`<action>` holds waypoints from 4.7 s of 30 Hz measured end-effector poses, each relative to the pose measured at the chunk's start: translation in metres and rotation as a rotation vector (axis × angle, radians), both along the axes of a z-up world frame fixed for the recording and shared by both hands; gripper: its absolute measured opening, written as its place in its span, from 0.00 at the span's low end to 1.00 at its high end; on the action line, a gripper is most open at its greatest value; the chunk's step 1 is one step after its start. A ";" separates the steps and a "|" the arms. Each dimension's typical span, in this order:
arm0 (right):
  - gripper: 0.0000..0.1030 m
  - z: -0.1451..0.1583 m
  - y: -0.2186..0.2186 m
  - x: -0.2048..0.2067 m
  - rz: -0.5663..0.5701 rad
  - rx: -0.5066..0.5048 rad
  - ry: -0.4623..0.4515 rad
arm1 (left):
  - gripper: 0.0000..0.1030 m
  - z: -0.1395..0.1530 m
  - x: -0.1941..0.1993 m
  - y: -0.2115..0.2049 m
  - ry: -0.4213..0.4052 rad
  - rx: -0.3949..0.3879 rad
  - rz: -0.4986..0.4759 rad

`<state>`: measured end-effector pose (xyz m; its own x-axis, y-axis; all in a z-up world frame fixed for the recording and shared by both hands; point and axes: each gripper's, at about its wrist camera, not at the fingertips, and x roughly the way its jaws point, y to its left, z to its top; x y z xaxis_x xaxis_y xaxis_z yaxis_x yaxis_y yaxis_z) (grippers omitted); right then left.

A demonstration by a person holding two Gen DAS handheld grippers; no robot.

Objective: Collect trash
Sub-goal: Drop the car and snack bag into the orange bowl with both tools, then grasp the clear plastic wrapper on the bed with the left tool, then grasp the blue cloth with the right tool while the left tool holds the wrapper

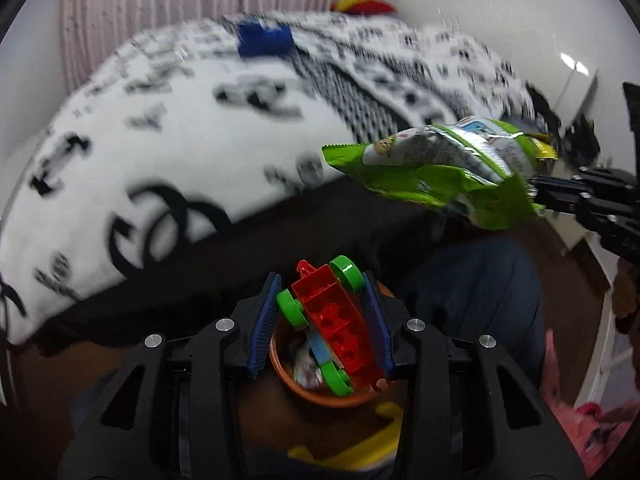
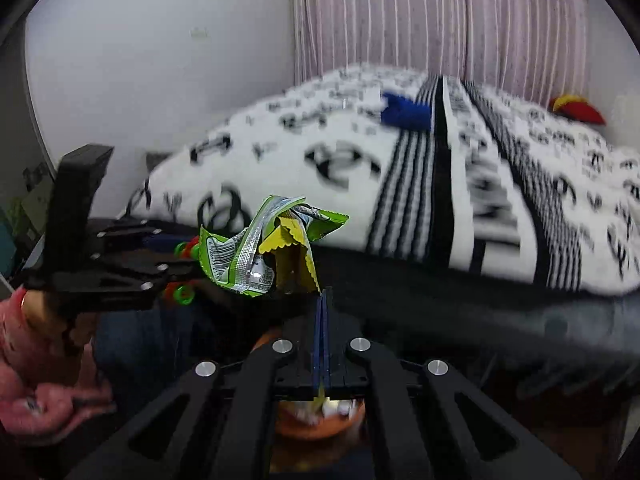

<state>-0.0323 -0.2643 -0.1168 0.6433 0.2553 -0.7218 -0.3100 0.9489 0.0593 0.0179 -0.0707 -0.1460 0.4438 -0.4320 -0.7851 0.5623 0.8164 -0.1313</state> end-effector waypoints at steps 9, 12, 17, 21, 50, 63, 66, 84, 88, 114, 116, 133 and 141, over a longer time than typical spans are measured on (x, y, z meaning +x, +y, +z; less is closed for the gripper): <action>0.00 -0.104 -0.006 0.009 -0.036 -0.028 0.226 | 0.39 -0.108 0.015 -0.035 0.220 0.083 -0.042; 0.01 -0.133 -0.007 0.022 -0.053 -0.024 0.288 | 0.42 -0.142 0.025 -0.041 0.320 0.090 -0.028; 0.44 -0.158 -0.017 0.038 -0.104 0.030 0.360 | 0.71 -0.173 0.031 -0.043 0.337 0.166 0.026; 0.48 -0.158 -0.020 0.039 -0.118 0.037 0.356 | 0.73 -0.177 0.039 -0.035 0.349 0.178 0.060; 0.69 -0.123 -0.016 0.052 -0.122 0.105 0.260 | 0.76 -0.086 0.042 -0.006 0.189 0.054 0.082; 0.85 -0.046 -0.031 0.089 -0.124 0.235 0.063 | 0.88 0.059 0.195 0.038 -0.148 -0.036 0.274; 0.85 -0.042 -0.031 0.103 -0.128 0.247 0.056 | 0.88 0.072 0.259 0.035 -0.190 0.019 0.320; 0.86 -0.035 -0.037 0.176 -0.146 0.351 0.039 | 0.88 0.018 0.493 -0.026 -0.144 0.347 0.256; 0.86 -0.035 -0.038 0.185 -0.147 0.354 0.037 | 0.44 0.018 0.494 -0.022 -0.117 0.264 0.217; 0.95 0.032 -0.025 0.384 -0.174 0.150 -0.129 | 0.14 0.099 0.323 0.027 -0.287 0.090 0.312; 0.95 0.031 -0.024 0.415 -0.214 0.136 -0.114 | 0.14 0.099 0.321 0.030 -0.291 0.095 0.318; 0.52 0.007 0.002 0.494 -0.272 0.151 0.049 | 0.14 0.085 0.322 0.057 -0.209 0.051 0.364; 0.51 0.055 0.006 0.412 -0.241 0.053 -0.078 | 0.14 0.102 0.291 0.056 -0.227 0.031 0.346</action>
<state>0.3794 -0.2586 -0.0615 0.7437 0.1240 -0.6569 -0.0806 0.9921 0.0961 0.3091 -0.0147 -0.0440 0.7218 -0.2046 -0.6612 0.2659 0.9640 -0.0080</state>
